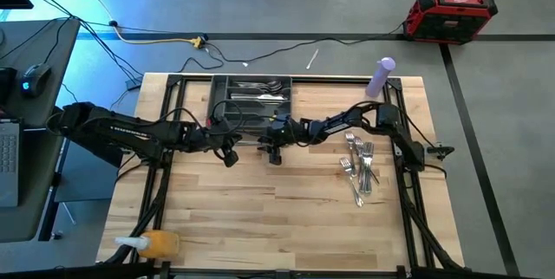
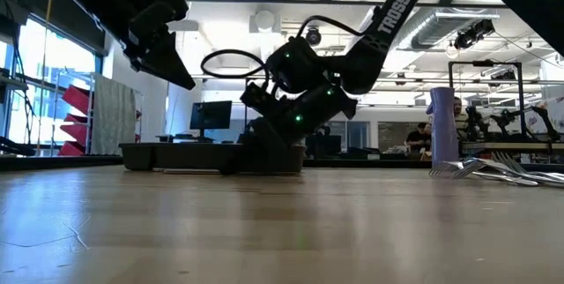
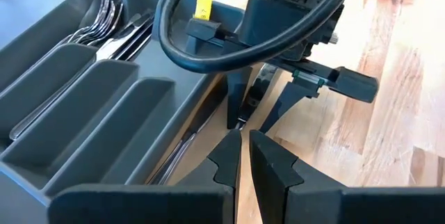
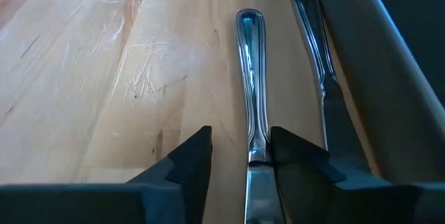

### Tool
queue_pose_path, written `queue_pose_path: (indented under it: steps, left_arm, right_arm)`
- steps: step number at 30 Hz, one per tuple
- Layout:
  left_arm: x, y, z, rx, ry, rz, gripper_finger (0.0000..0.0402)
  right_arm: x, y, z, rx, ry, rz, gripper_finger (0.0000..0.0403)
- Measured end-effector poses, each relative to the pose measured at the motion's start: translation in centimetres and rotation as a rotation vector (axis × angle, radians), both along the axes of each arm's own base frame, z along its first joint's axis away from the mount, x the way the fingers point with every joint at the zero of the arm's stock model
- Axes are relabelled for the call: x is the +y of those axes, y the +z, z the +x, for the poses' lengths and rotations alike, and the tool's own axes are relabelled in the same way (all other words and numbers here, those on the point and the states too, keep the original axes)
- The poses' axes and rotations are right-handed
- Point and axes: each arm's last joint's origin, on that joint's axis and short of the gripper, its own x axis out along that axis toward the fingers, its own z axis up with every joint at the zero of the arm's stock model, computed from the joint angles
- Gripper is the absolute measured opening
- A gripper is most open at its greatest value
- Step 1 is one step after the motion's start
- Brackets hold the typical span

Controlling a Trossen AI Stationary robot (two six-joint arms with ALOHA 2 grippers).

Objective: Sort silverware
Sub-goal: Put the silver knife into the organizing bin

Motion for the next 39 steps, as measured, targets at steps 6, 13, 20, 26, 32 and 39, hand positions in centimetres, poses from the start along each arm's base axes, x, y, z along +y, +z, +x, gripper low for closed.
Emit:
queue_pose_path:
  steps: [6,13,20,26,32,39]
  left_arm:
    - [0.0,0.0,0.0,0.0,0.001,0.001,0.0011]
    - [-0.1,0.0,0.0,0.002,-0.002,0.0,0.0011]
    - [-0.3,0.0,0.0,0.002,-0.014,0.001,0.0011]
    - [-0.3,0.0,0.0,0.002,-0.014,0.001,0.0011]
    - [-0.3,0.0,0.0,0.004,-0.014,0.001,0.0011]
    - [-0.3,0.0,0.0,0.002,-0.014,0.001,0.0011]
  right_arm:
    - [1.8,-0.1,0.2,0.018,0.019,-0.007,0.0122]
    - [3.9,-0.2,0.2,0.052,0.039,0.023,0.0121]
    - [5.5,0.3,0.1,0.063,0.069,0.011,0.0121]
    - [4.2,3.0,-0.6,0.066,0.069,-0.001,0.0121]
    - [1.2,3.7,-1.3,0.103,-0.012,-0.027,0.0121]
    - [-1.2,3.6,-1.7,0.115,-0.134,-0.082,0.0121]
